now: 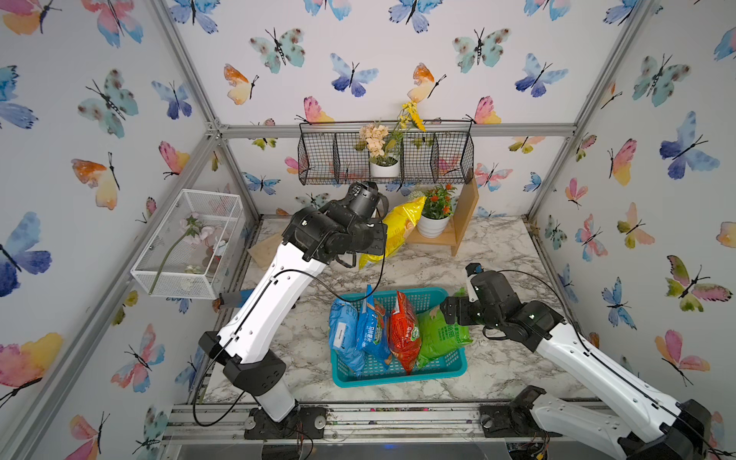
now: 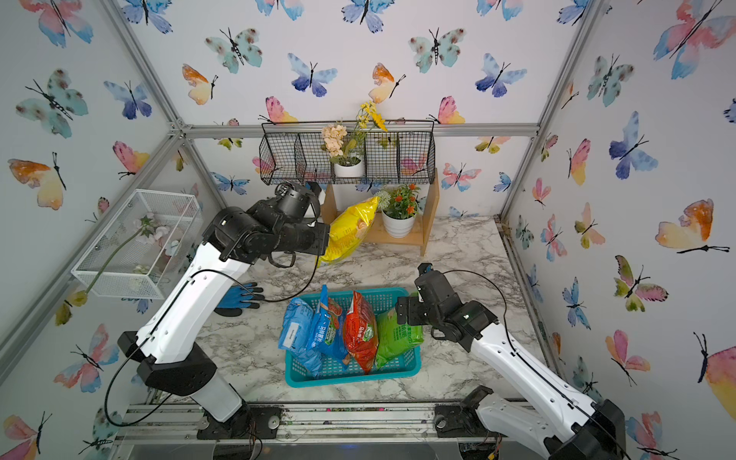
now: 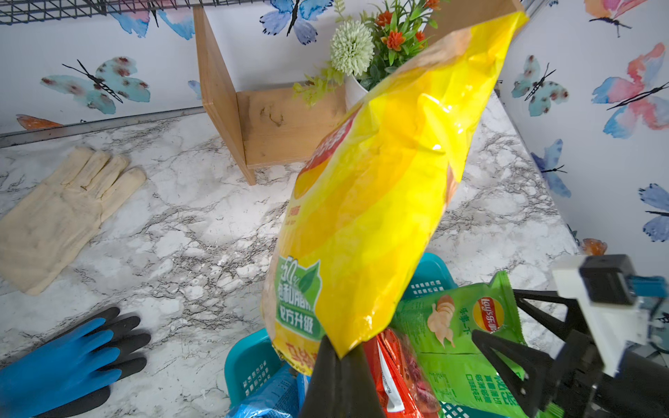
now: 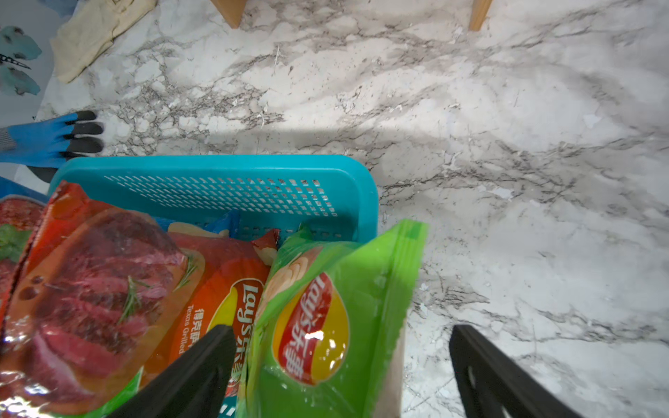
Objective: Put the potato chips into the basket
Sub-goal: Adjust the potato chip in the basket.
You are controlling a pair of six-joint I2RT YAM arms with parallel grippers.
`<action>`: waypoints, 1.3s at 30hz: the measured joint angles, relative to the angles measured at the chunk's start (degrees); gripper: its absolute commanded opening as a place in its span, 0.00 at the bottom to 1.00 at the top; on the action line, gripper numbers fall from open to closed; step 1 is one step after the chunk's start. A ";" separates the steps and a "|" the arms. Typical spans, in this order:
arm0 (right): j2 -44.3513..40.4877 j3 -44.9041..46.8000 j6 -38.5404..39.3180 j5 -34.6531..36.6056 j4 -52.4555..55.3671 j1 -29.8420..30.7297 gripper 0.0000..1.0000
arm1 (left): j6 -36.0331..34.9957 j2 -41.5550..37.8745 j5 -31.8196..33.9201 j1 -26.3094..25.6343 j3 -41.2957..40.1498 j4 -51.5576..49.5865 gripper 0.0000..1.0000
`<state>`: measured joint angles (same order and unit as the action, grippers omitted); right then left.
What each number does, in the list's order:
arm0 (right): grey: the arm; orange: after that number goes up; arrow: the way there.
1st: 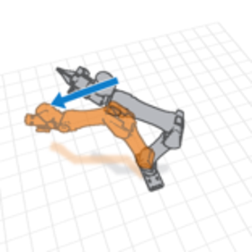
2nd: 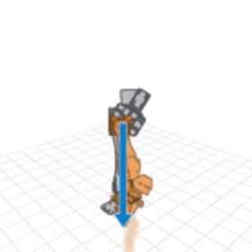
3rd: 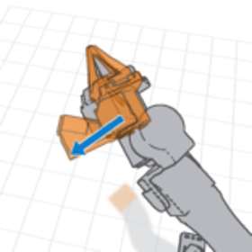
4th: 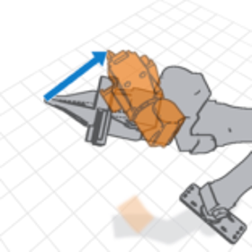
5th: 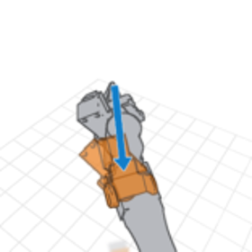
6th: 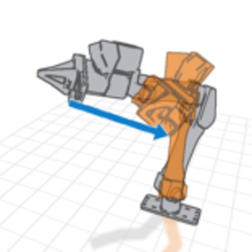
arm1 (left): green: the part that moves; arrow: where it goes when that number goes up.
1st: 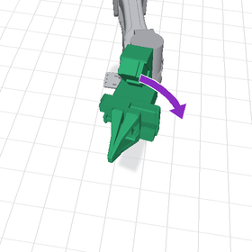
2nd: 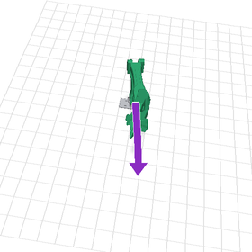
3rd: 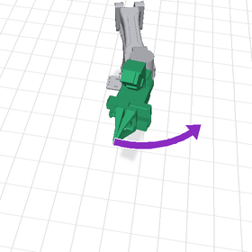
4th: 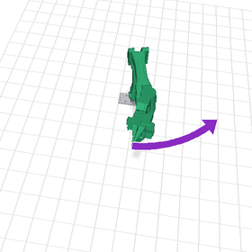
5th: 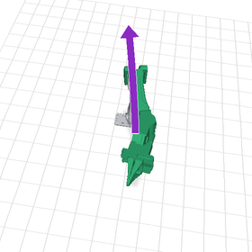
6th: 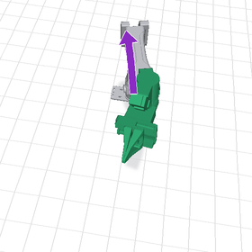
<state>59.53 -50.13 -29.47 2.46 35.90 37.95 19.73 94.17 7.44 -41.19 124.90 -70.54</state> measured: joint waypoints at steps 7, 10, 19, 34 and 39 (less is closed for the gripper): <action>3.15 -0.61 -1.62 -12.52 -6.86 -0.04 0.98 | 0.24 -3.30 -1.16 0.00 -2.27 0.00 0.00; 5.14 -2.25 -2.73 -17.31 -9.55 -0.04 0.97 | 0.28 -4.48 -1.14 0.00 -3.30 0.00 0.00; 9.53 -5.07 -5.51 -24.87 -14.71 3.19 0.96 | 0.68 -7.91 -1.14 0.00 -6.38 0.04 0.00; 7.56 -11.89 -2.47 -16.74 -9.88 4.11 0.98 | 0.07 -12.66 -7.52 0.00 -9.09 1.86 0.00; 7.56 -18.82 0.22 -12.79 -7.21 4.11 0.98 | -0.61 -13.84 -9.79 0.00 -10.21 2.99 0.00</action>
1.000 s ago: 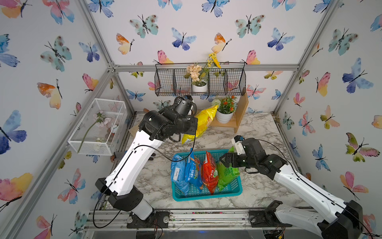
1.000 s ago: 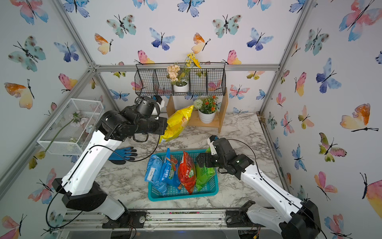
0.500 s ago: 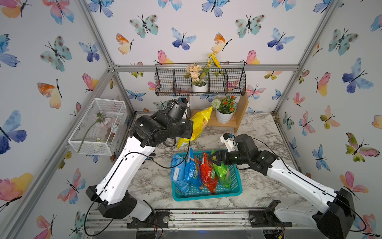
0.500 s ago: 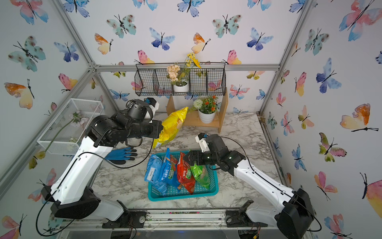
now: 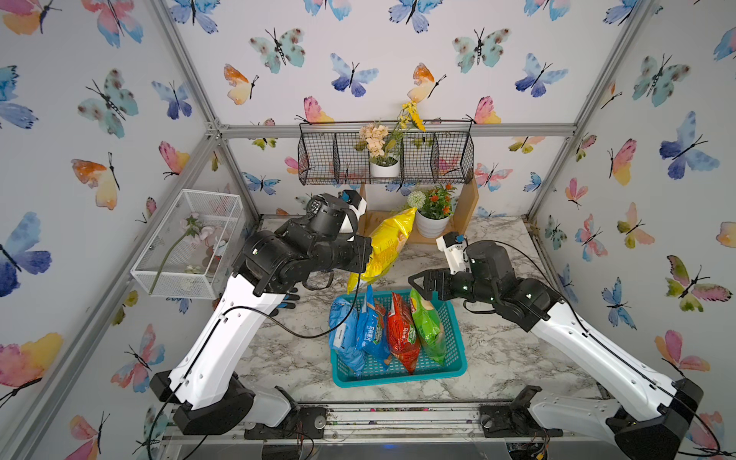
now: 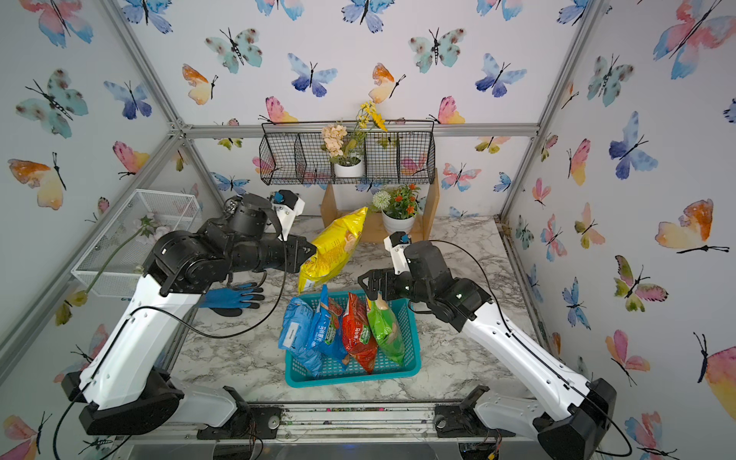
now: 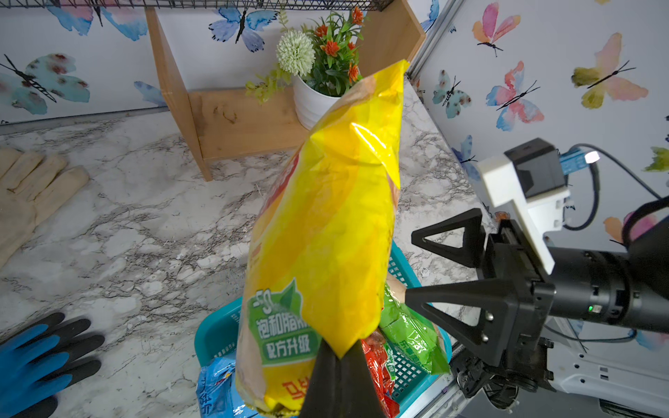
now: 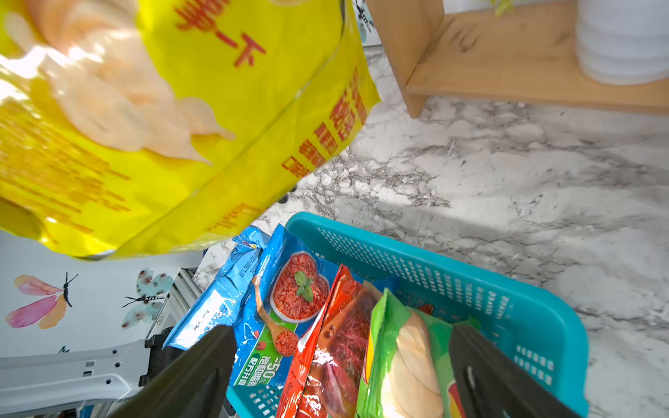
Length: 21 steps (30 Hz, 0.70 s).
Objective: Put the potato chips into the basket
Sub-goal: Adjust the potato chip in the basket.
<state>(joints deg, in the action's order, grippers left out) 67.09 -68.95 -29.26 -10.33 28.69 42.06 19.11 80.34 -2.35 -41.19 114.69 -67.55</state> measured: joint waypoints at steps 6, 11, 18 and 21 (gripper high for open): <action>0.00 -5.92 1.46 3.15 3.89 0.00 0.98 | -1.77 -2.12 -2.82 0.00 -3.61 1.16 0.00; -0.13 -12.57 1.79 5.64 5.27 0.00 0.99 | -3.69 -2.78 -4.50 0.00 -4.42 2.10 0.00; 1.20 -19.91 1.51 8.68 5.62 0.00 0.95 | -6.12 -3.72 -7.19 -0.17 -5.46 4.26 0.00; 3.26 -22.10 1.31 9.79 5.57 -0.02 0.93 | -6.69 -4.09 -8.07 -0.22 -5.90 4.98 0.00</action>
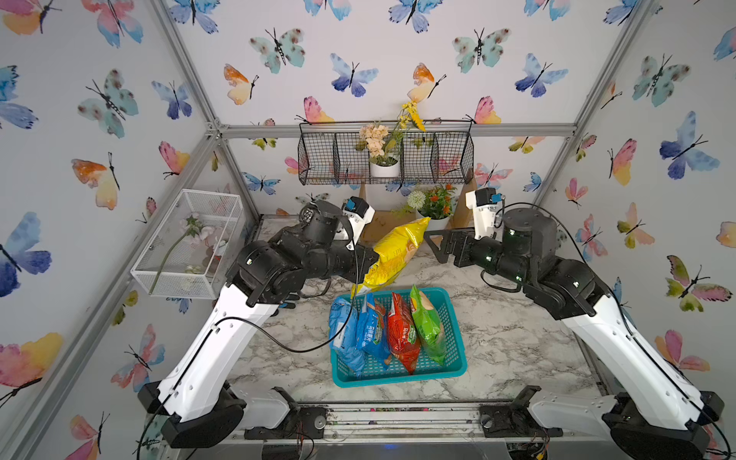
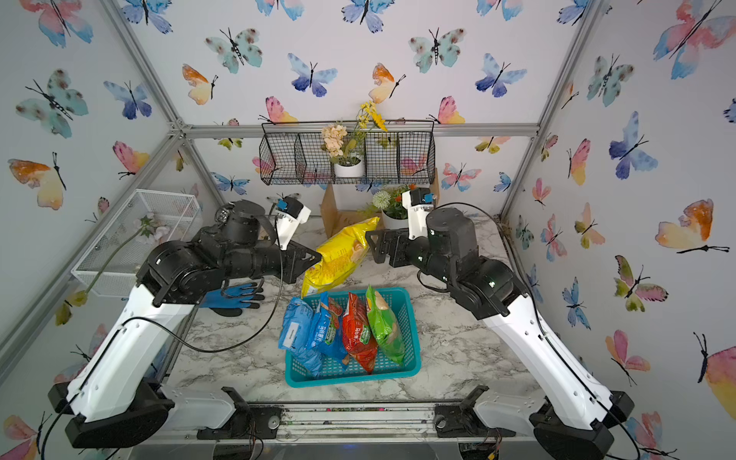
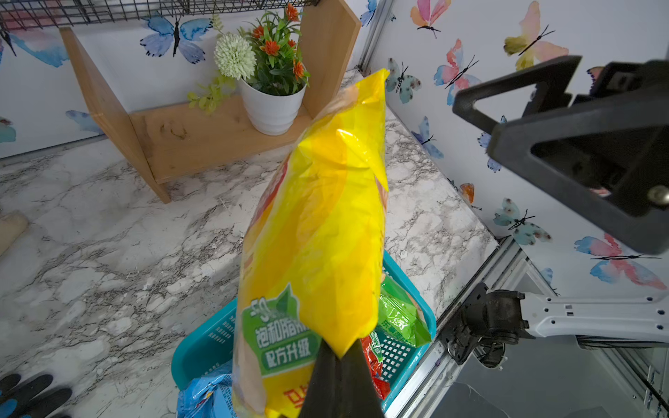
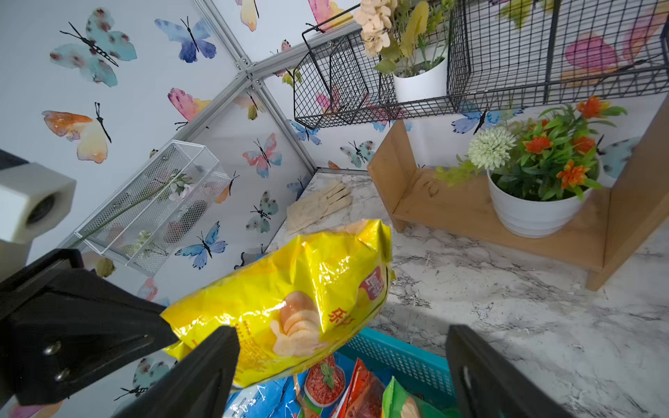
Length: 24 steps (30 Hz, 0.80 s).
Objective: Put the potato chips into the basket
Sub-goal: Adjust the potato chip in the basket.
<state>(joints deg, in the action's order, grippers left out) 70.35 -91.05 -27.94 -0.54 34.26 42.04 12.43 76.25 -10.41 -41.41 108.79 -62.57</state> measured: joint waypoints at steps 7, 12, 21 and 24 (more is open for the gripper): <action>4.37 -0.70 -1.09 0.55 -0.24 -1.46 0.83 | -0.70 -1.01 -0.37 -0.35 -0.70 1.46 0.00; 4.57 1.14 -2.95 -0.57 -3.04 -4.02 0.77 | -0.90 -1.51 -0.87 -0.35 -0.79 2.23 0.00; 4.57 2.21 -6.82 -5.64 -8.33 -5.68 0.78 | -1.33 -1.60 -1.38 -0.72 -2.69 2.38 0.00; 5.25 2.21 -8.33 -7.08 -9.49 -5.68 0.78 | -1.36 -1.62 -1.38 -0.74 -3.04 2.60 0.00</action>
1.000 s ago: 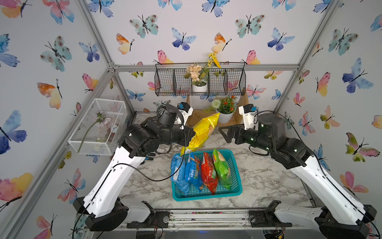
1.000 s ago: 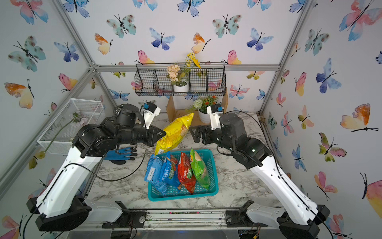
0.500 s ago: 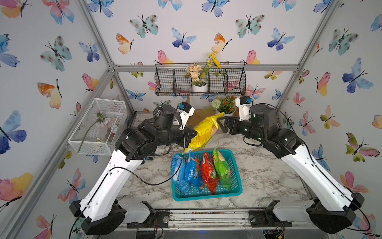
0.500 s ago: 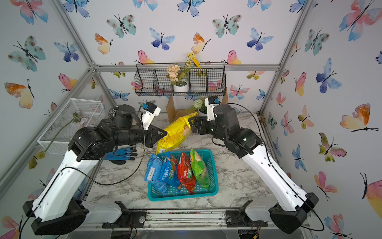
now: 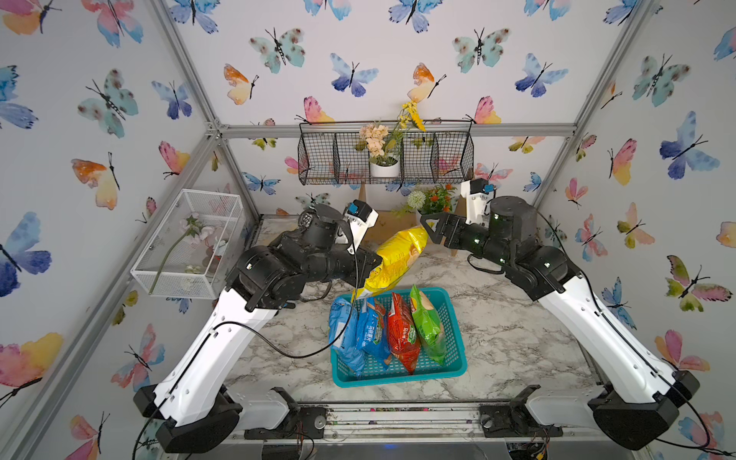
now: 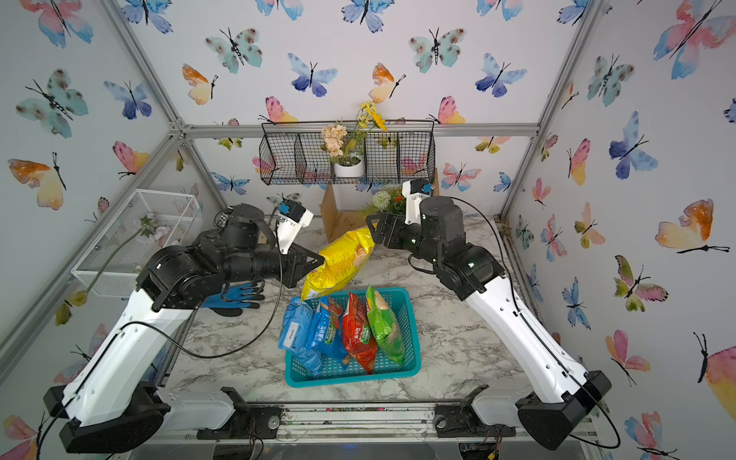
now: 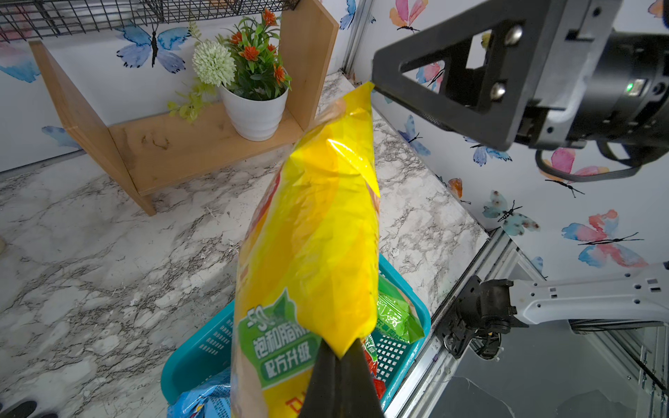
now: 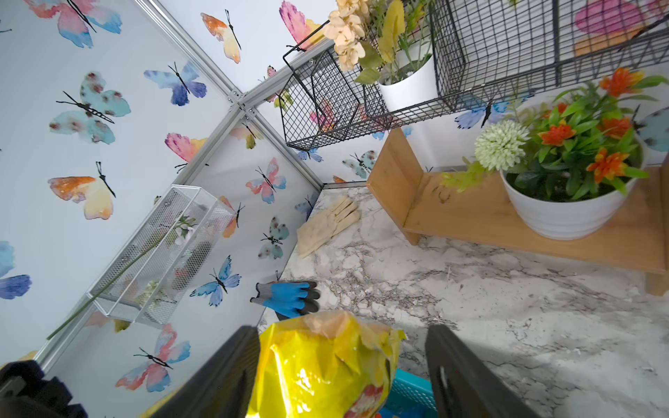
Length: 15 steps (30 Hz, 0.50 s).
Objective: Put the potato chips into the basket
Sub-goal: Adjust the potato chip in the basket.
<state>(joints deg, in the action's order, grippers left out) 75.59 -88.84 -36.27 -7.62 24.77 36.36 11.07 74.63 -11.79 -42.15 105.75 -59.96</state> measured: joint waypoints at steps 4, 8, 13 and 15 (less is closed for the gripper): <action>1.22 0.24 -1.77 -1.22 -0.81 0.00 0.78 | -0.15 0.00 -0.02 0.00 -0.13 0.74 0.00; 1.79 1.18 -2.73 -1.46 -1.22 -0.02 0.74 | -0.22 0.00 -0.13 0.00 -0.13 1.03 0.00; 2.25 1.38 -3.50 -1.79 -1.62 -0.02 0.52 | -0.39 0.00 -0.42 -0.17 -0.15 1.05 0.00; 2.43 1.40 -3.61 -2.27 -2.01 -0.02 0.38 | -0.48 0.00 -0.46 -0.24 -0.31 1.07 0.00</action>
<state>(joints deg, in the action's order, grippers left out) 78.02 -87.44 -39.88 -9.89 22.76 36.34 10.59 74.63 -12.25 -42.39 105.45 -58.89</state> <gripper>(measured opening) 0.489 0.053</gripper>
